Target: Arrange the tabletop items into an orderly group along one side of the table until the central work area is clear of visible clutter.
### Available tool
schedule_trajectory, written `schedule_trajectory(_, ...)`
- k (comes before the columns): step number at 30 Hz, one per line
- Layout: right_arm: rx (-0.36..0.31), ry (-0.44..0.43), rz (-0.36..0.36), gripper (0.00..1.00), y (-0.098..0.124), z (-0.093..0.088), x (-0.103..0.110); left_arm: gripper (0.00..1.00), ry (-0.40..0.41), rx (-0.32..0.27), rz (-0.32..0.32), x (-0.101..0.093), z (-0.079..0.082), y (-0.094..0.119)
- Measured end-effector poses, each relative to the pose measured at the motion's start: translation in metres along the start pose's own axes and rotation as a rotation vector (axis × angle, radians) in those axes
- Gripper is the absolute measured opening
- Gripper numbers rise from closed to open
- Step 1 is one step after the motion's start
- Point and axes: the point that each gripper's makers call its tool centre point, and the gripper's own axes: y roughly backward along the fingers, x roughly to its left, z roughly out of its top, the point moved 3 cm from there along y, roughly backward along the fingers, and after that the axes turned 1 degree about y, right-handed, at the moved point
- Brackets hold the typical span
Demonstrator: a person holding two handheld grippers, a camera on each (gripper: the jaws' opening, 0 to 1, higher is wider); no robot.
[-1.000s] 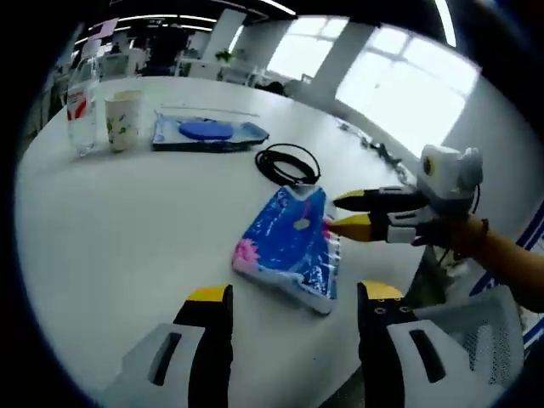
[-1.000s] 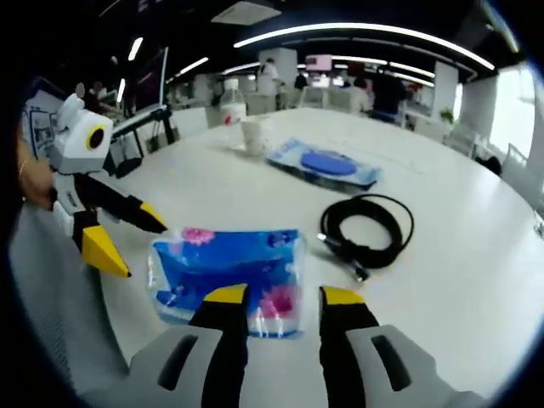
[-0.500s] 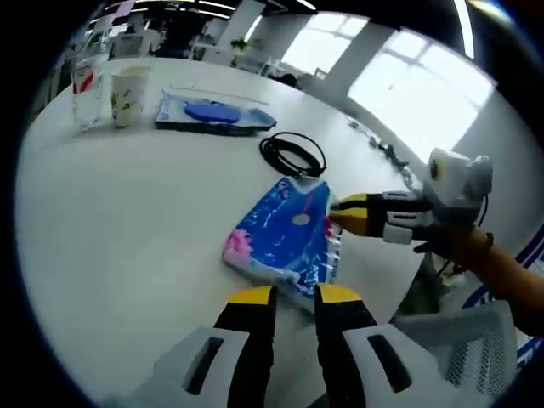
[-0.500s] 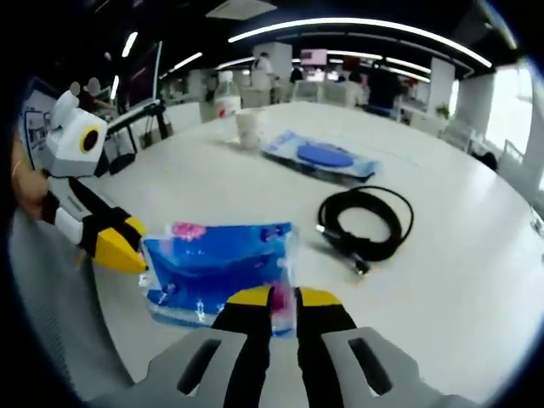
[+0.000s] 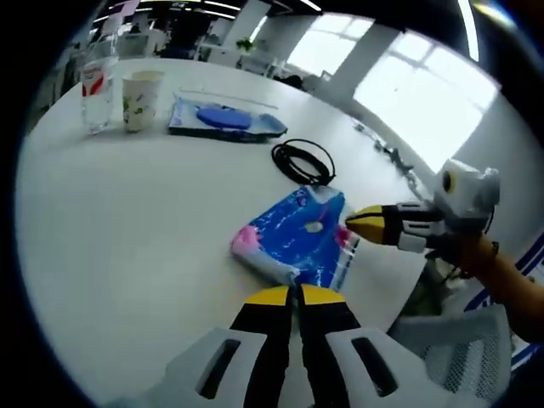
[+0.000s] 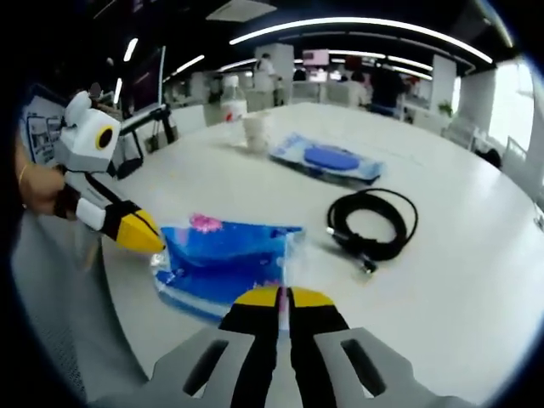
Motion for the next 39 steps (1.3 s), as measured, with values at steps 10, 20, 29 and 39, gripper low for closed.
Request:
schedule_trajectory(10, 0.017, -0.052, -0.003, 0.00, 0.004, 0.006, 0.012, 0.01, 0.000, -0.020, 0.015, 0.013, 0.020, 0.007)
schedule_trajectory(20, 0.038, -0.102, -0.008, 0.00, -0.001, -0.002, 0.025, 0.01, -0.009, 0.019, 0.013, 0.027, 0.026, 0.006)
schedule_trajectory(29, 0.058, -0.172, -0.008, 0.00, -0.001, -0.010, 0.024, 0.01, -0.058, 0.041, 0.007, 0.029, 0.026, 0.002)
schedule_trajectory(39, 0.098, -0.152, 0.000, 0.00, -0.002, -0.016, 0.028, 0.02, -0.118, 0.073, 0.018, 0.030, 0.018, 0.001)
